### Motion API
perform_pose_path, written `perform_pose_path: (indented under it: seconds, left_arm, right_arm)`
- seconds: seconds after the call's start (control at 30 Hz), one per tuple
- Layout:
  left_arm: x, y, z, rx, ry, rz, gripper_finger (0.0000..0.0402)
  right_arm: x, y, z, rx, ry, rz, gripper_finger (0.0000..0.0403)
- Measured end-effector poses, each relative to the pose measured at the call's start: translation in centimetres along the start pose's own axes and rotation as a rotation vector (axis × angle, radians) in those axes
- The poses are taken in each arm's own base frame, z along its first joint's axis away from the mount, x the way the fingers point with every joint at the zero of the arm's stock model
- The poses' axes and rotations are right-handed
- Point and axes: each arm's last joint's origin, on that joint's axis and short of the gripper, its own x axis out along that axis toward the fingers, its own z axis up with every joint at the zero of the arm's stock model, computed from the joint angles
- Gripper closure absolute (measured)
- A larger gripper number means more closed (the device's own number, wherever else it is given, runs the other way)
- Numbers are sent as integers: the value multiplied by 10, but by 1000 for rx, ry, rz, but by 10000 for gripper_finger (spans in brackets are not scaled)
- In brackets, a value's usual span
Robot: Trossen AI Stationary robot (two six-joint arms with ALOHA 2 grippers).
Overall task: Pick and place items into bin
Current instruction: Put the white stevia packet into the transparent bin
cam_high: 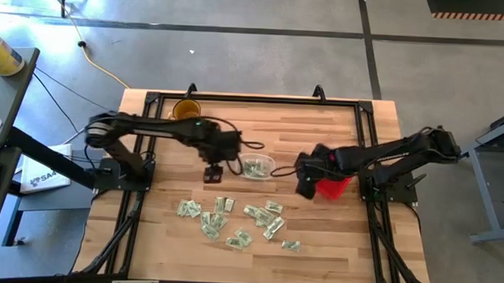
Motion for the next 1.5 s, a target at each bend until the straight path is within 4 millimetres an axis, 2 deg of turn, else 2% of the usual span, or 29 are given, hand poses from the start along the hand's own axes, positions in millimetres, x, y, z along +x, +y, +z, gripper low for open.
perform_pose_path:
  seconds: [0.1,0.2,0.37,0.53,0.7,0.9,1.07,1.27,1.43,1.5]
  left_arm:
    - [-11,-6,-20,-43,-33,2,123]
    - [-17,-9,-39,-99,-61,55,144]
    - [-21,-9,-69,-162,-104,133,171]
    - [-20,-8,-87,-170,-138,137,180]
    - [-21,-7,-95,-159,-163,135,181]
    - [-22,-7,-98,-108,-159,152,181]
    - [-22,-6,-100,-90,-152,177,181]
    - [-22,-5,-100,-93,-149,192,181]
    - [-22,-5,-100,-97,-150,194,181]
    - [-22,-5,-100,-111,-151,193,181]
  right_arm:
    - [13,13,-6,-55,-5,147,91]
    - [22,29,-11,-96,-21,177,91]
    - [35,70,-8,-171,-73,266,91]
    - [56,105,-11,-167,-16,202,91]
    - [69,121,-4,-57,-23,101,91]
    - [87,120,1,4,25,88,105]
    - [99,121,2,-21,58,108,159]
    - [105,118,4,-88,63,98,266]
    - [106,102,17,-47,89,141,379]
    - [101,93,24,-28,65,118,392]
